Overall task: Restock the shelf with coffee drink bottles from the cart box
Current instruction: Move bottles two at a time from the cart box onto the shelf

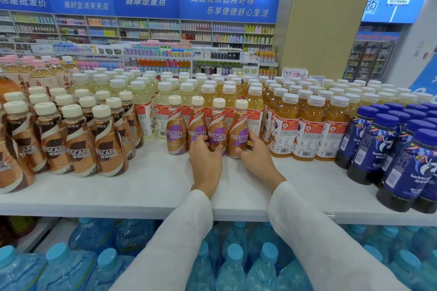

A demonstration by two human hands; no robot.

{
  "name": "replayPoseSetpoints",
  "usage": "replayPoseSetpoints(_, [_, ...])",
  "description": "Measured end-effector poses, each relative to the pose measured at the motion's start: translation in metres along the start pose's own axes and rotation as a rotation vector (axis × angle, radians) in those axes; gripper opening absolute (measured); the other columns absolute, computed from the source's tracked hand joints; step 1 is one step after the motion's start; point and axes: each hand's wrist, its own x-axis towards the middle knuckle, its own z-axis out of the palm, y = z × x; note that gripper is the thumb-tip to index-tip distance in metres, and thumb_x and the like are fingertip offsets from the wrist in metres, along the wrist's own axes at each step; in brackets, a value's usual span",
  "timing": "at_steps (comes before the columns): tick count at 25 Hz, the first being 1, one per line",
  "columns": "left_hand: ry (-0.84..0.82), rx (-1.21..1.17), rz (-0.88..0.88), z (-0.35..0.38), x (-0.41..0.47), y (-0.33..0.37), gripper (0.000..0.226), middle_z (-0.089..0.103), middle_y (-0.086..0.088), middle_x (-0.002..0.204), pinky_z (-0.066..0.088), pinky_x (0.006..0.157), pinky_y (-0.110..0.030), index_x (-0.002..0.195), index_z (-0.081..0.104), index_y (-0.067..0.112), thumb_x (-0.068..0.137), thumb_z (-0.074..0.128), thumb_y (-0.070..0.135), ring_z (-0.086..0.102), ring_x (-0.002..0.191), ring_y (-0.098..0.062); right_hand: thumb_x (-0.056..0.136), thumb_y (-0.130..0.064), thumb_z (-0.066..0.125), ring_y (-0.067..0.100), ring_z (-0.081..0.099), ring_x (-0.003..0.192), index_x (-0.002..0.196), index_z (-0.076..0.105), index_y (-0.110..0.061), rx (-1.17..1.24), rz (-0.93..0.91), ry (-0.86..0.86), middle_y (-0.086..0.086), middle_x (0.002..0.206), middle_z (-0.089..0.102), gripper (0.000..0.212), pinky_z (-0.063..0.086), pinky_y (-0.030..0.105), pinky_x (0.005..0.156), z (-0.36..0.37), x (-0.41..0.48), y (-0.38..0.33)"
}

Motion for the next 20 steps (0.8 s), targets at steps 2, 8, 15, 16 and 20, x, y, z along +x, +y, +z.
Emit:
replayPoseSetpoints(2, [-0.011, 0.000, 0.019, -0.004, -0.005, 0.001, 0.045, 0.065, -0.005, 0.125, 0.055, 0.098, -0.038, 0.130, 0.059, 0.014, 0.090, 0.077, 0.024, 0.063, 0.112, -0.022, 0.091, 0.000, 0.069, 0.016, 0.054, 0.130, 0.155, 0.038, -0.021, 0.028, -0.002, -0.035, -0.002, 0.145, 0.057, 0.074, 0.047, 0.026, 0.100, -0.001, -0.004, 0.001])
replayPoseSetpoints(8, [-0.113, 0.026, 0.062, -0.036, -0.031, 0.005, 0.042, 0.066, -0.001, 0.129, 0.049, 0.099, -0.030, 0.131, 0.060, 0.018, 0.095, 0.071, 0.035, 0.062, 0.117, -0.018, 0.094, -0.015, 0.070, 0.015, 0.053, 0.131, 0.147, 0.048, -0.024, -0.023, -0.022, -0.037, -0.012, 0.138, 0.055, 0.058, 0.046, 0.025, 0.101, -0.013, -0.048, -0.009])
replayPoseSetpoints(15, [-0.059, 0.037, 0.045, -0.113, -0.110, -0.011, 0.038, 0.065, 0.014, 0.130, 0.047, 0.106, -0.031, 0.131, 0.064, 0.028, 0.097, 0.063, 0.044, 0.058, 0.120, -0.008, 0.099, -0.047, 0.058, 0.002, 0.050, 0.128, 0.136, 0.054, -0.039, -0.009, -0.078, 0.000, -0.022, 0.141, 0.052, 0.038, 0.040, 0.023, 0.104, -0.008, -0.159, -0.016])
replayPoseSetpoints(16, [-0.031, 0.010, 0.036, -0.128, -0.127, -0.017, 0.034, 0.066, 0.018, 0.126, 0.048, 0.103, -0.027, 0.128, 0.066, 0.031, 0.097, 0.064, 0.044, 0.059, 0.117, -0.003, 0.097, -0.052, 0.057, -0.004, 0.049, 0.126, 0.133, 0.055, -0.044, 0.029, -0.095, -0.020, -0.029, 0.137, 0.052, 0.037, 0.039, 0.020, 0.101, -0.003, -0.176, -0.019])
replayPoseSetpoints(20, [0.062, -0.053, -0.013, -0.190, -0.192, -0.046, 0.023, 0.072, 0.024, 0.113, 0.050, 0.094, -0.015, 0.118, 0.072, 0.032, 0.096, 0.068, 0.031, 0.064, 0.109, 0.006, 0.083, -0.063, 0.058, -0.013, 0.054, 0.119, 0.121, 0.063, -0.049, 0.181, -0.122, -0.131, -0.045, 0.121, 0.057, 0.040, 0.040, 0.019, 0.098, 0.031, -0.241, -0.028])
